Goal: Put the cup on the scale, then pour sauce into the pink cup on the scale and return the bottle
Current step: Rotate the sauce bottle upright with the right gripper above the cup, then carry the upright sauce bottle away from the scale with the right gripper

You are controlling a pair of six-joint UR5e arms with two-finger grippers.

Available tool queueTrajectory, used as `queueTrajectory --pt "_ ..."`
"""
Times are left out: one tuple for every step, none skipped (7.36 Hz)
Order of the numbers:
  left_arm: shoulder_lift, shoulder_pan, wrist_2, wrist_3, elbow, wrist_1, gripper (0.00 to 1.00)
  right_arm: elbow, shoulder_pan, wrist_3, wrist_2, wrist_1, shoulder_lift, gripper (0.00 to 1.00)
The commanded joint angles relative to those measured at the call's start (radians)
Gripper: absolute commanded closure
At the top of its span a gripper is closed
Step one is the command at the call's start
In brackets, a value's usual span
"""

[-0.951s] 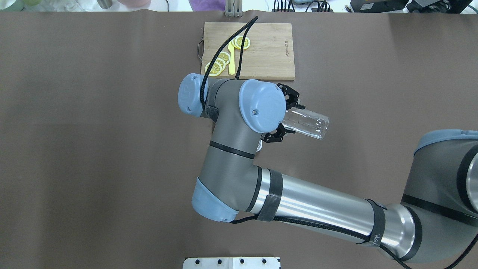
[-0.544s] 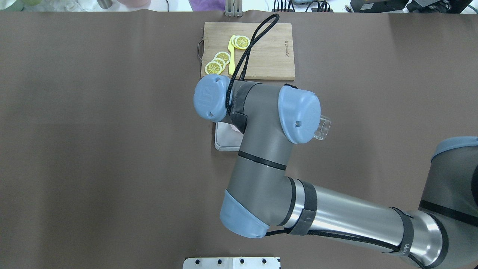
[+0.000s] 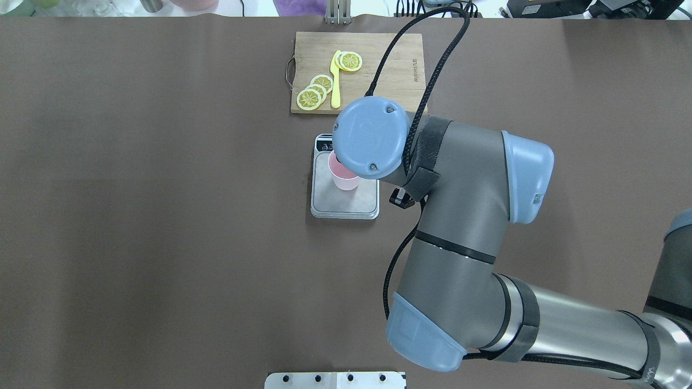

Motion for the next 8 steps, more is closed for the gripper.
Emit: queueTrajectory --pt "-0.001 0.0 0.0 0.0 -0.001 0.0 0.02 0.015 0.05 -0.001 0.077 0.144 -0.035 1.0" --pt "-0.002 0.0 0.0 0.0 -0.001 -0.002 0.02 0.049 0.062 0.0 0.109 0.257 -0.108 1.0" --pt "-0.002 0.0 0.0 -0.002 -0.001 -0.011 0.02 0.077 0.089 -0.004 0.164 0.349 -0.178 1.0" --pt "-0.002 0.0 0.0 -0.005 0.001 -0.023 0.02 0.077 0.116 -0.009 0.205 0.418 -0.217 1.0" --pt "-0.002 0.0 0.0 -0.006 -0.001 -0.025 0.02 0.077 0.134 -0.036 0.244 0.484 -0.248 1.0" --pt "-0.002 0.0 0.0 -0.006 0.001 -0.025 0.02 0.078 0.163 -0.04 0.284 0.547 -0.286 1.0" --pt "-0.002 0.0 0.0 -0.006 -0.001 -0.025 0.02 0.078 0.183 -0.04 0.331 0.618 -0.317 1.0" --pt "-0.004 0.0 0.0 -0.006 -0.001 -0.026 0.02 0.078 0.189 -0.04 0.357 0.684 -0.338 1.0"
